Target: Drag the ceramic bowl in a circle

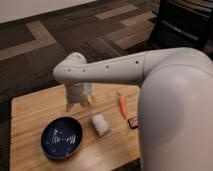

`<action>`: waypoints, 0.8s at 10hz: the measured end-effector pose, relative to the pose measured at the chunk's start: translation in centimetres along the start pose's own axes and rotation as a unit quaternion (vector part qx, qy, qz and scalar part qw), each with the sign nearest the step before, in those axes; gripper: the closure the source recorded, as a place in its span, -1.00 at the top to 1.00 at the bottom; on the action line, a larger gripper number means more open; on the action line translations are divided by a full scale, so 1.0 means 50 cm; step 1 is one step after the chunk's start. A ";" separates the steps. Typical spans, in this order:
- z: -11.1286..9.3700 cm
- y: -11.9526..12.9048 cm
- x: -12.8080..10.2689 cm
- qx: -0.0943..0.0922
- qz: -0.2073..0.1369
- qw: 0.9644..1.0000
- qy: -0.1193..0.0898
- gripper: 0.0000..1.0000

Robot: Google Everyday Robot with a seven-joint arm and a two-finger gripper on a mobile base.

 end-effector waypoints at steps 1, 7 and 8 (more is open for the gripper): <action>-0.003 0.031 0.018 0.008 -0.039 0.999 -0.002 0.30; 0.005 0.066 0.151 0.011 -0.120 0.993 -0.007 0.30; 0.016 0.058 0.150 0.008 -0.122 0.992 -0.014 0.30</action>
